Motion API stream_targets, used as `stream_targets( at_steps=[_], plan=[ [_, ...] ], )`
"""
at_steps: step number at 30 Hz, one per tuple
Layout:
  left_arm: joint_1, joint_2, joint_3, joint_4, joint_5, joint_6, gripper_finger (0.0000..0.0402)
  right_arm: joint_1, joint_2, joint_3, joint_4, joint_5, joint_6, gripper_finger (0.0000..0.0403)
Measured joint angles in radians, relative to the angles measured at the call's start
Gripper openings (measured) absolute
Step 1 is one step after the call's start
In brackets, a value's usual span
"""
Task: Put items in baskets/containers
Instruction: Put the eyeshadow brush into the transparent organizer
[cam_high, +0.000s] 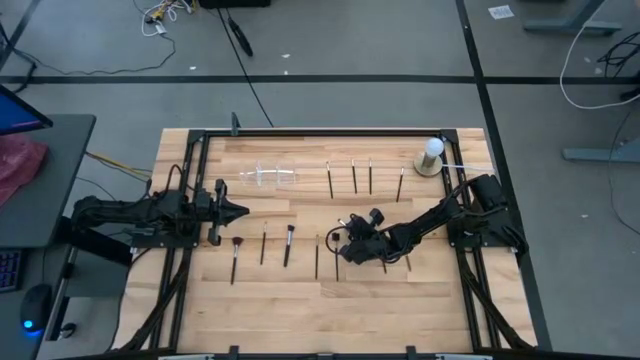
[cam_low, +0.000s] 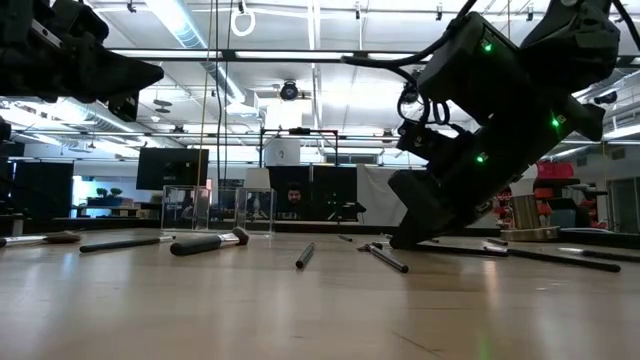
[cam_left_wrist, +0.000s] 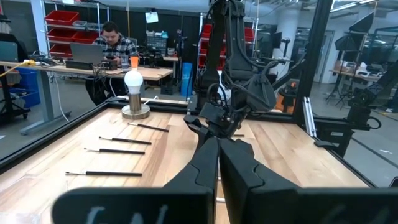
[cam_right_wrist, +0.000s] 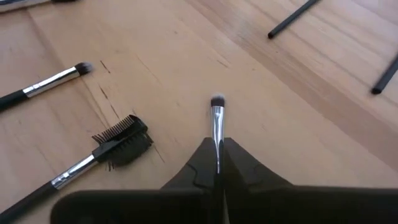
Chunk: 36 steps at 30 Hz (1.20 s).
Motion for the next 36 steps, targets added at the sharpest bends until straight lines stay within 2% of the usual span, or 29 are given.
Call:
stream_targets(
  at_steps=[7,12,17,20,23,29,33,36],
  plan=[
    [0.000,0.000,0.000,-0.006,0.000,0.000,0.0018,-0.003,-0.010,-0.002,0.081,-0.009,-0.059,0.0006],
    [-0.001,0.000,0.000,-0.005,0.005,0.000,0.0018,-0.002,-0.069,-0.005,0.078,-0.036,-0.107,0.0005],
    [-0.001,0.000,0.000,-0.002,0.051,0.001,0.0018,-0.001,-0.132,-0.004,0.124,-0.016,-0.196,0.0005],
    [-0.005,0.001,0.000,0.000,0.081,0.025,0.0018,-0.001,-0.152,-0.003,0.224,-0.020,-0.281,0.0005],
    [-0.022,0.026,0.000,0.028,0.112,0.051,0.0018,-0.001,-0.153,-0.003,0.369,-0.074,-0.398,0.0005],
    [-0.084,0.174,0.000,0.211,0.161,0.114,0.0018,-0.005,-0.155,-0.002,0.724,-0.271,-0.627,0.0006],
    [-0.121,0.350,0.000,0.386,0.160,0.142,0.0018,-0.005,-0.157,0.000,0.883,-0.409,-0.713,0.0007],
    [-0.141,0.509,0.000,0.555,0.159,0.159,0.0018,-0.005,-0.157,0.000,0.937,-0.470,-0.739,0.0007]
  ],
)
